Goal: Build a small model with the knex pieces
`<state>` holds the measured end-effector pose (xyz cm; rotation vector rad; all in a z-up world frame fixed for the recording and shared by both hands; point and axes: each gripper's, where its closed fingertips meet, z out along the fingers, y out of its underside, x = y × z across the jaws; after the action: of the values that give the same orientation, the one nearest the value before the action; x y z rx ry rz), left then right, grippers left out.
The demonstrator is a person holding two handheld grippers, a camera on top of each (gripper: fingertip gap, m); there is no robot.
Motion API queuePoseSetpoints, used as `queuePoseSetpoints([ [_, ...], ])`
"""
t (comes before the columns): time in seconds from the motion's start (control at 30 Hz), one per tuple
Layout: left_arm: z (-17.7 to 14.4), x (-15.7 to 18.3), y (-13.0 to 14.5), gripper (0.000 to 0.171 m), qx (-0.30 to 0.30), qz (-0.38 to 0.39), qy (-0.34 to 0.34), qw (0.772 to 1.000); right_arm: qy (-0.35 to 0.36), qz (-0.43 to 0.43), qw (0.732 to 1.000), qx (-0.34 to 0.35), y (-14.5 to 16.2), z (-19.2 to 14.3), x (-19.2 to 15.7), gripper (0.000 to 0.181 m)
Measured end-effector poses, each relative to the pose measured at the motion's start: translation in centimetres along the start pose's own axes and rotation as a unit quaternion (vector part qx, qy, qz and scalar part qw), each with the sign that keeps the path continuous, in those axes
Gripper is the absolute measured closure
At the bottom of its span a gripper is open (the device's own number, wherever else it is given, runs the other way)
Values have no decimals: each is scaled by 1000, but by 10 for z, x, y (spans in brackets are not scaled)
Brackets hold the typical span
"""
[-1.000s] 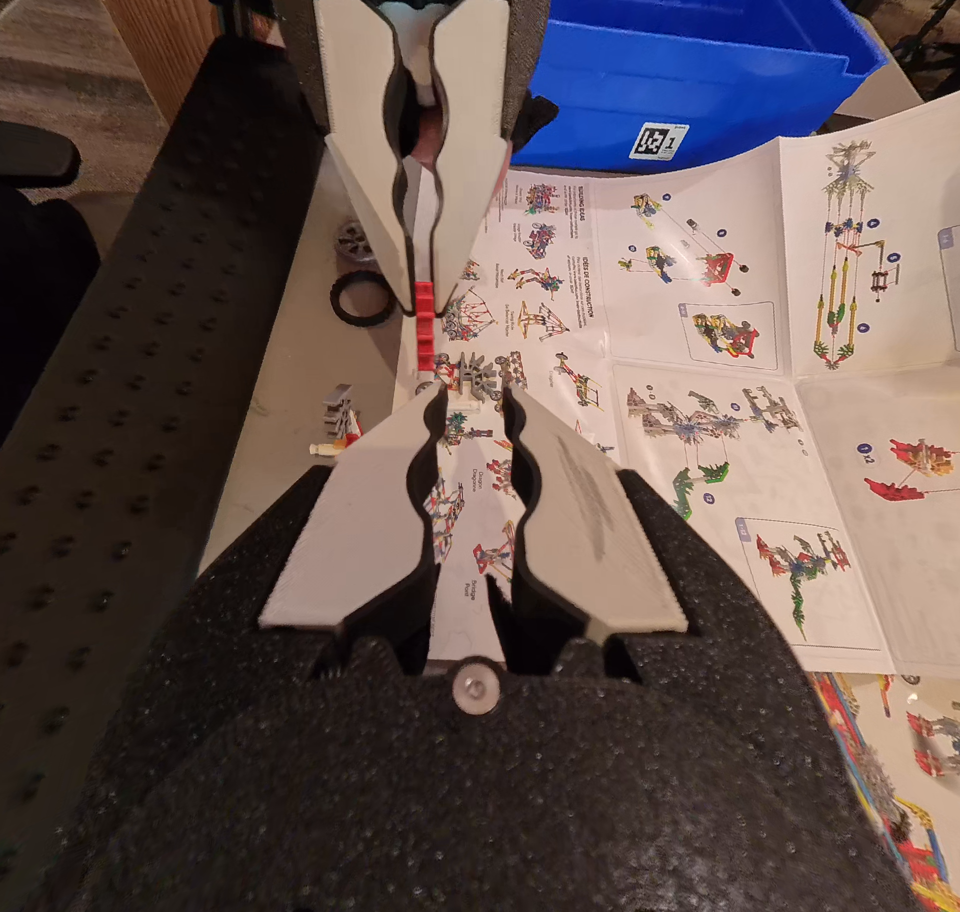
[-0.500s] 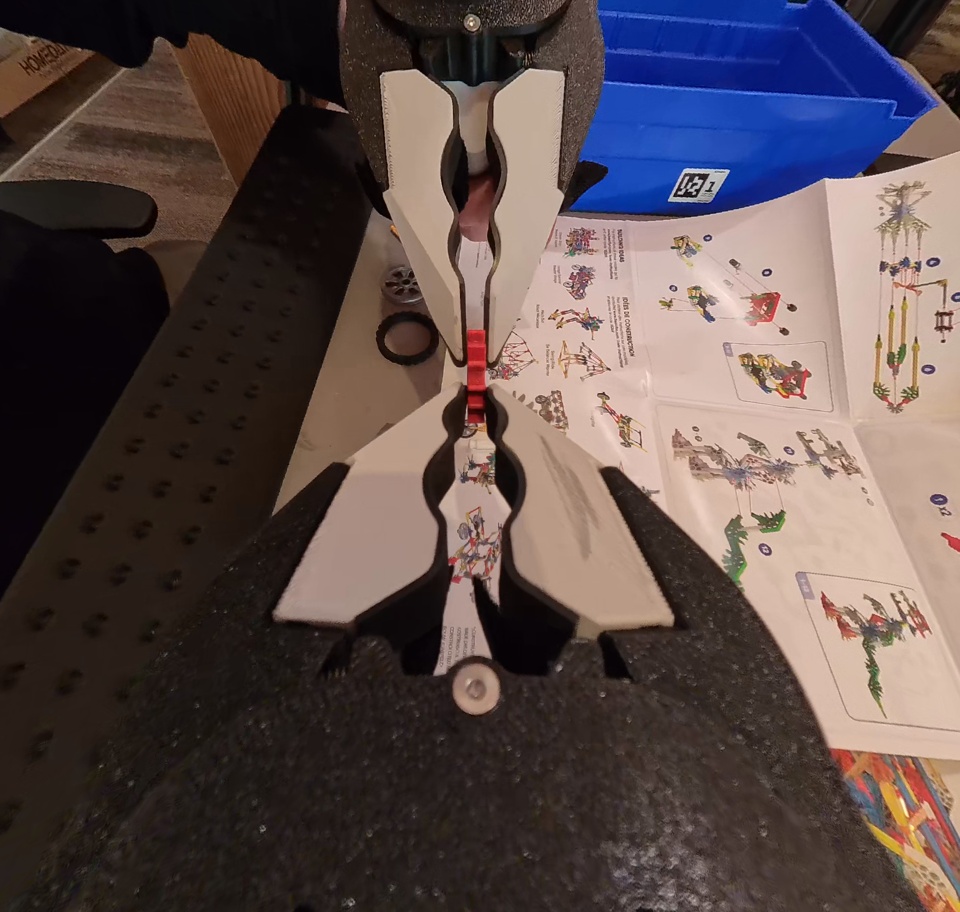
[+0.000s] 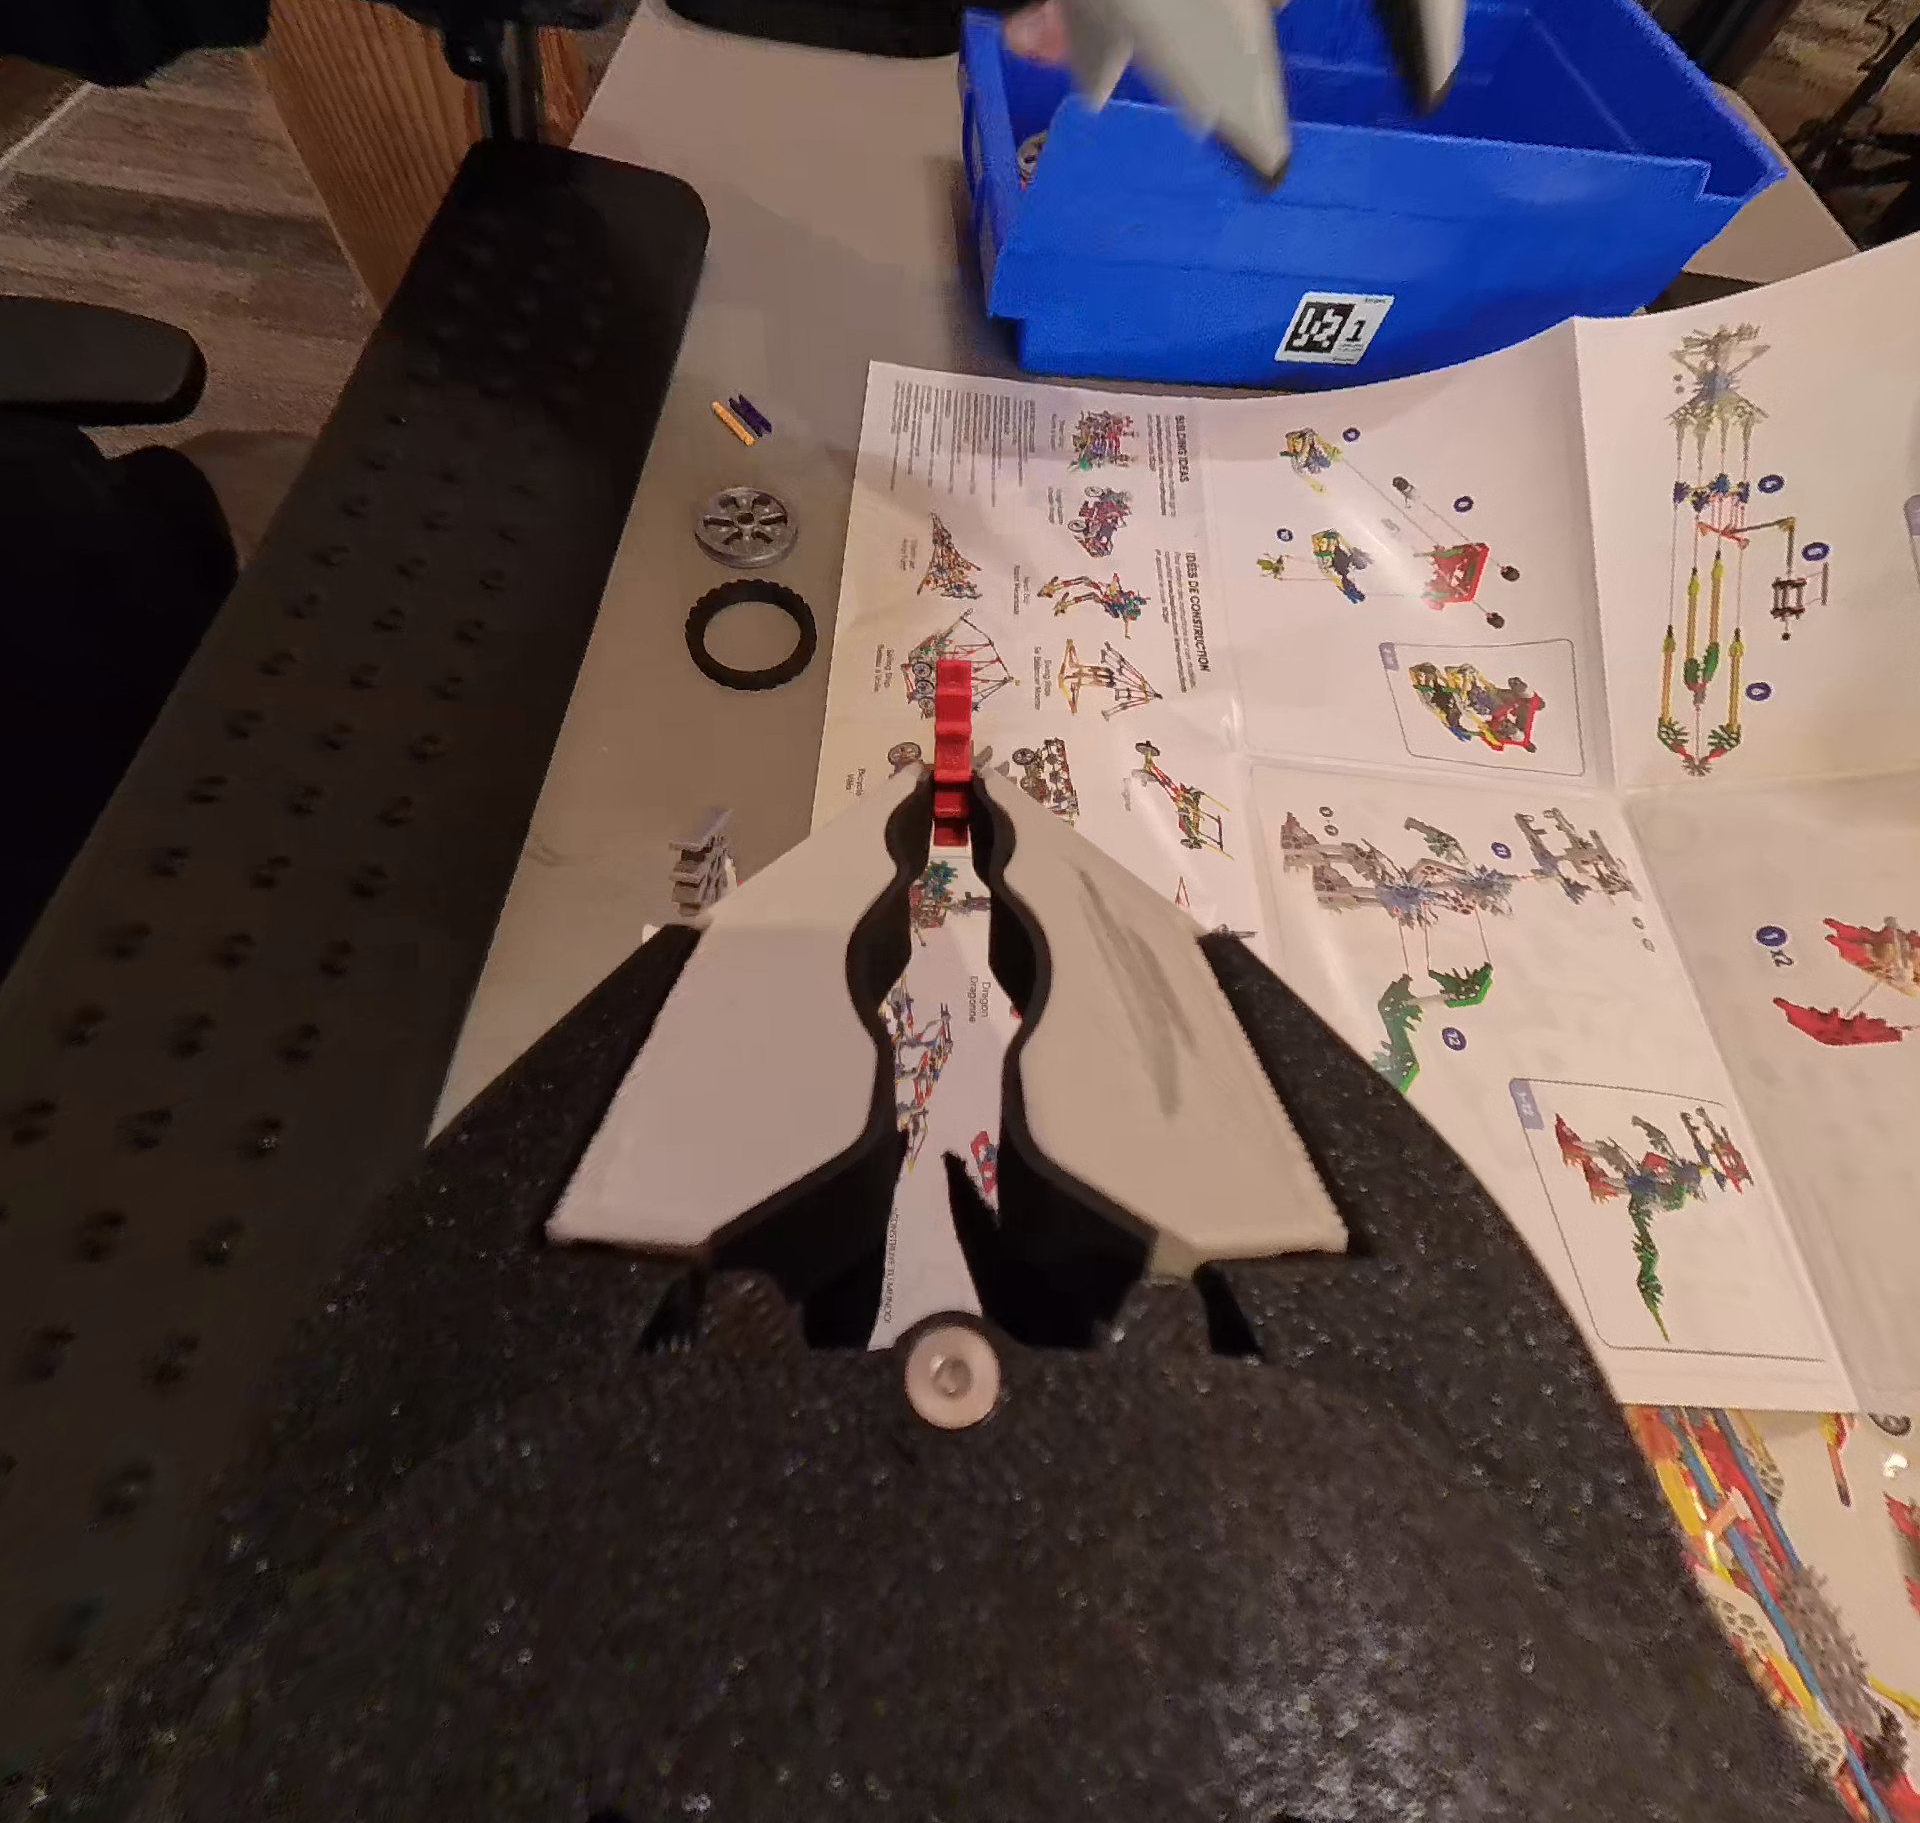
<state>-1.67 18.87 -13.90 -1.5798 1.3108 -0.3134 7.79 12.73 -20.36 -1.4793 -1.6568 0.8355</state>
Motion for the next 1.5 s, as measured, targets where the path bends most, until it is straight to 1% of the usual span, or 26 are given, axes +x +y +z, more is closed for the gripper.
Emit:
queuePoseSetpoints([
  [0.1, -32, -58, 31, 149, -33, -30, -84, 995, -2, 1, 1000, -2, 1, 1, -1, 176],
  [0.17, -54, -89, 62, 151, -64, -66, -125, 988, -4, 6, 1000, 0, 1, 1, 0, 176],
  [0.23, -75, -120, 94, 154, -95, -88, -181, 975, -11, 21, 1000, 11, -1, 0, 0, 176],
  [0.3, -90, -135, 126, 154, -135, -112, -206, 963, -21, 44, 998, 27, -5, -1, 0, 176],
  [0.37, -99, -145, 145, 154, -158, -124, -225, 953, -27, 62, 997, 38, -7, -3, 2, 176],
  [0.5, -103, -146, 163, 152, -204, -111, -230, 945, -32, 82, 995, 50, -9, -6, 5, 176],
  [0.63, -101, -136, 175, 152, -256, -85, -211, 939, -35, 82, 995, 50, -10, -7, 4, 176],
  [0.73, -100, -130, 184, 151, -280, -80, -198, 936, -37, 81, 995, 50, -11, -7, 3, 176],
  [0.87, -106, -129, 195, 152, -298, -102, -193, 929, -33, 72, 996, 44, -10, -7, 2, 176],
  [0.97, -115, -126, 210, 152, -324, -148, -187, 916, -30, 65, 997, 36, -8, -6, 2, 176],
  [1.0, -117, -126, 215, 154, -331, -158, -190, 911, -30, 63, 997, 33, -7, -5, 1, 176],
  [1.13, -119, -114, 233, 153, -363, -184, -162, 899, -31, 58, 998, 27, -5, -3, 0, 176],
  [1.23, -120, -107, 243, 151, -388, -186, -151, 890, -29, 55, 998, 23, -3, -3, 0, 176],
  [1.33, -119, -104, 249, 150, -400, -185, -145, 886, -29, 55, 998, 20, -1, -2, 0, 176],
  [1.5, -121, -110, 256, 149, -412, -174, -163, 879, -20, 45, 999, 4, 4, -1, 2, 176],
])
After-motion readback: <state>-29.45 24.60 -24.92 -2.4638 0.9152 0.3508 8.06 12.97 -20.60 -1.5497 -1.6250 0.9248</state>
